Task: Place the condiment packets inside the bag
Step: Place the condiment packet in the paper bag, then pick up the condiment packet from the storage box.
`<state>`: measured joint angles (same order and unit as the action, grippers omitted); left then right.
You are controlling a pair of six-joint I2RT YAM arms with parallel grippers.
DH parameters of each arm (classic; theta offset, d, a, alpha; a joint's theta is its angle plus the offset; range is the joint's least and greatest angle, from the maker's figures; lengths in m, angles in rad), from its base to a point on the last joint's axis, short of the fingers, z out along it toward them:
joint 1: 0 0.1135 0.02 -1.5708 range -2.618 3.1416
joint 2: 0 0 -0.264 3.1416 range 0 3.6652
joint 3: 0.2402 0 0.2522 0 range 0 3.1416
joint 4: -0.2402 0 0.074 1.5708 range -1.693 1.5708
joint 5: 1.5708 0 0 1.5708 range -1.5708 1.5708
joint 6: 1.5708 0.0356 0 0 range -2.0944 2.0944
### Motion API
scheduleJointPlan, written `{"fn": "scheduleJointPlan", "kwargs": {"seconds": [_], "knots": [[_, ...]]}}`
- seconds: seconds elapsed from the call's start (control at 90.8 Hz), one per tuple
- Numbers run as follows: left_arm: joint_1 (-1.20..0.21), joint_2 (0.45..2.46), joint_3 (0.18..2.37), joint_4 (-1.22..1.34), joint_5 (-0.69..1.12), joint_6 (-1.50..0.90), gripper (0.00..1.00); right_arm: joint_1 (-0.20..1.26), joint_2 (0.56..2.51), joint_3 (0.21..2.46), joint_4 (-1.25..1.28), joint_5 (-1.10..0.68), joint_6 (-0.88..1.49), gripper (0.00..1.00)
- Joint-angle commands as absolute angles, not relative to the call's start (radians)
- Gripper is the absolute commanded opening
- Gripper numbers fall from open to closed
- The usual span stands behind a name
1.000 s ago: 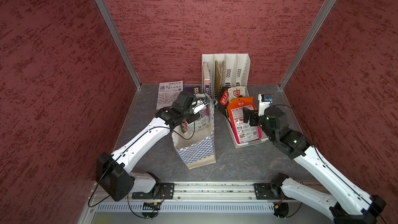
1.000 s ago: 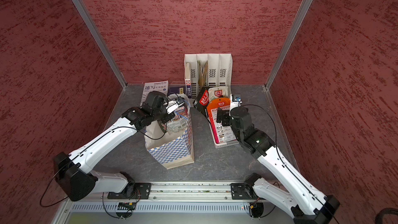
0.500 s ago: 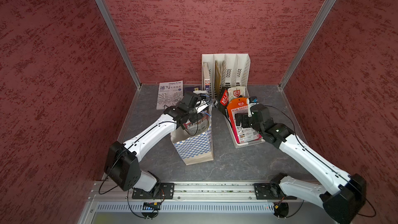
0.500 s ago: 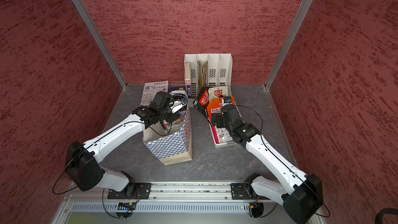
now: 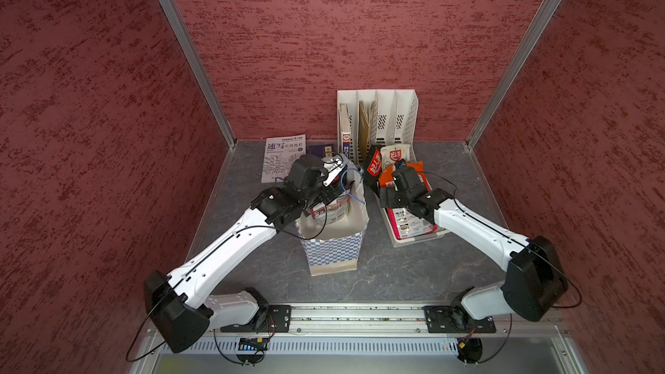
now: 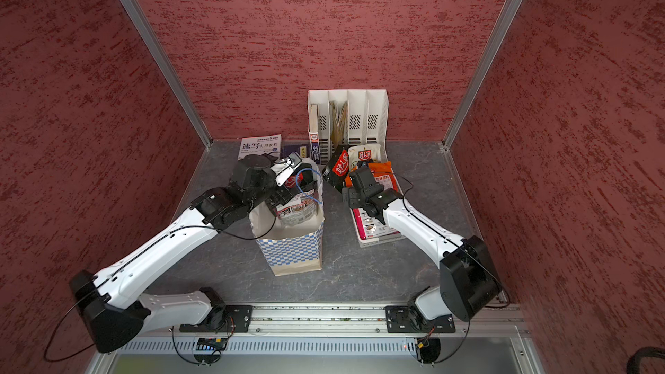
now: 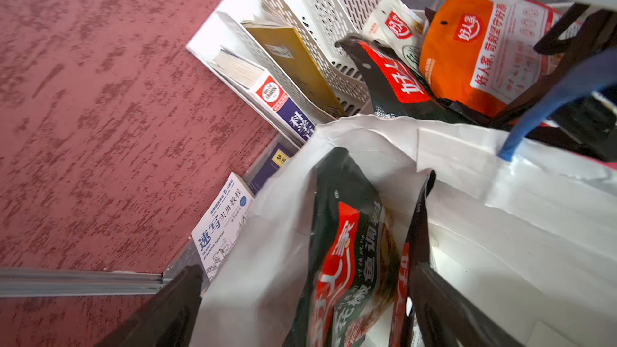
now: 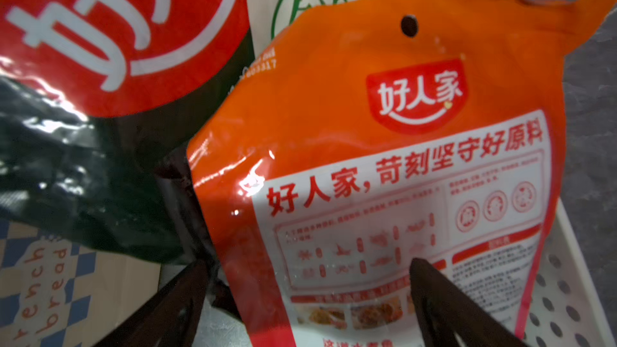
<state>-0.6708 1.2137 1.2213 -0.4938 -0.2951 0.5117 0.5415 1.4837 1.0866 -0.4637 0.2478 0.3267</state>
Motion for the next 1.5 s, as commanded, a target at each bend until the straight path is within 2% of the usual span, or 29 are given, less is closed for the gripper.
{"fn": "scheduleJointPlan", "kwargs": {"seconds": [0.0,0.165,0.275,0.397,0.518,0.54,0.716,0.926,1.036,1.212,1.41,1.488], "knots": [[-0.674,1.172,1.182,-0.499,-0.359,0.442,1.00,0.538,1.525,1.121,-0.442,0.327,0.319,0.95],[-0.675,1.092,1.147,-0.532,-0.383,0.401,1.00,0.536,1.564,1.119,-0.443,0.378,0.316,0.78],[-0.675,1.030,1.130,-0.546,-0.381,0.366,1.00,0.536,1.576,1.115,-0.441,0.412,0.317,0.62],[-0.676,0.969,1.131,-0.558,-0.363,0.325,1.00,0.537,1.542,1.101,-0.449,0.456,0.325,0.36],[-0.676,0.947,1.180,-0.596,-0.330,0.266,1.00,0.537,1.450,1.065,-0.433,0.484,0.327,0.03],[-0.676,0.947,1.194,-0.605,-0.322,0.254,1.00,0.536,1.425,1.057,-0.432,0.490,0.326,0.00],[-0.676,0.947,1.265,-0.616,-0.204,0.170,1.00,0.536,1.221,0.970,-0.389,0.476,0.279,0.00],[-0.678,1.028,1.358,-0.608,0.040,0.103,1.00,0.537,0.932,0.830,-0.281,0.314,0.125,0.00],[-0.698,1.051,1.344,-0.545,0.134,0.187,1.00,0.536,0.788,0.807,-0.275,0.215,0.005,0.00],[-0.715,1.061,1.339,-0.488,0.198,0.350,1.00,0.536,0.606,0.840,-0.391,-0.052,-0.189,0.00],[-0.715,1.160,1.418,-0.553,0.322,0.598,1.00,0.537,0.538,0.884,-0.449,-0.301,-0.316,0.00],[-0.715,1.212,1.465,-0.594,0.356,0.682,1.00,0.537,0.538,0.919,-0.480,-0.348,-0.356,0.00]]}}
